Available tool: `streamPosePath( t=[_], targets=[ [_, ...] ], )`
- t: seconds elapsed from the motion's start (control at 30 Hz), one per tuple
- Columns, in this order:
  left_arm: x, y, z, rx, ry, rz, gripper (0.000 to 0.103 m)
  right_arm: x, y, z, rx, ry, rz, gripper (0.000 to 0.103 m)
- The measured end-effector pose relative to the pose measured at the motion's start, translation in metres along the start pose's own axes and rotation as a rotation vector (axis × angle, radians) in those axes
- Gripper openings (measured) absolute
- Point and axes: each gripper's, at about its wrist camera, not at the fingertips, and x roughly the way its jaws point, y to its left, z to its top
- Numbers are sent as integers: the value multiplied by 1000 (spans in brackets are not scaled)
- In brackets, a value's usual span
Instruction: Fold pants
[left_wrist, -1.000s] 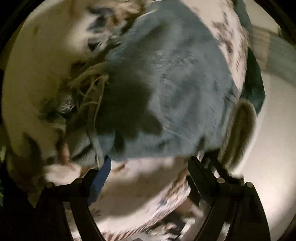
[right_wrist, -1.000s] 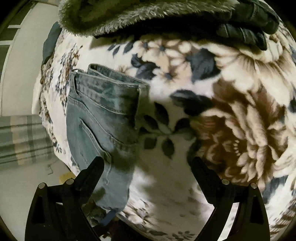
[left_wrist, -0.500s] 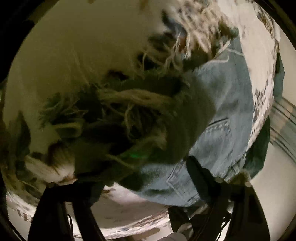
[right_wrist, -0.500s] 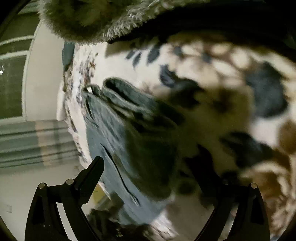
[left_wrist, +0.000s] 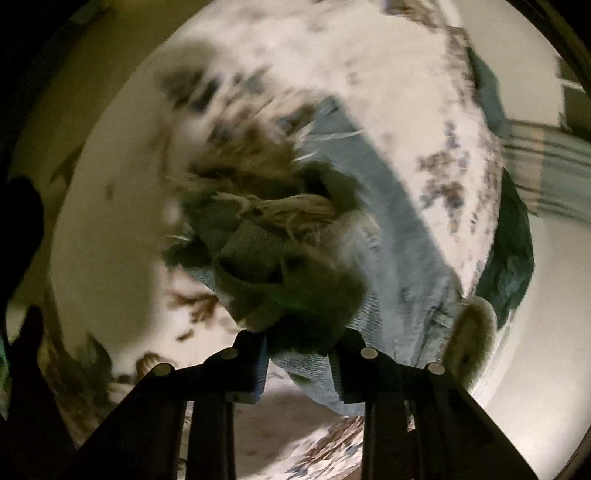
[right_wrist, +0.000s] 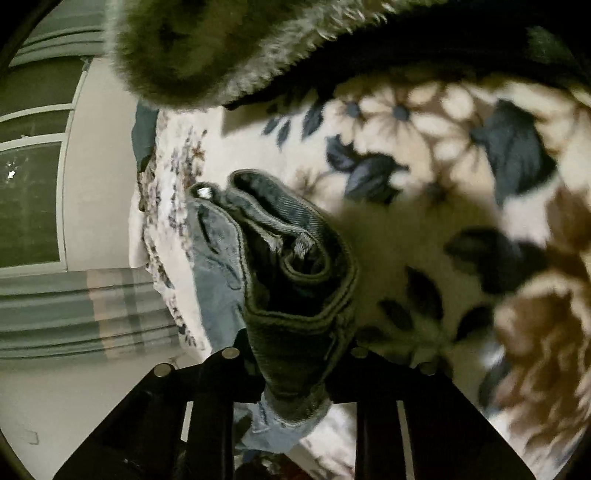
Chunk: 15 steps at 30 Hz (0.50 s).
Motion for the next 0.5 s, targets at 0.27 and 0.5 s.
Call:
streamPosePath(
  t=[0.27,0.5],
  targets=[
    [-53,-88,13,215,-2,-16,22,-44,27,-40,96,-46,50,20],
    [-93,-172,-2,385,51,-38,22,-123,81,-61,119,-124,99,20]
  ],
)
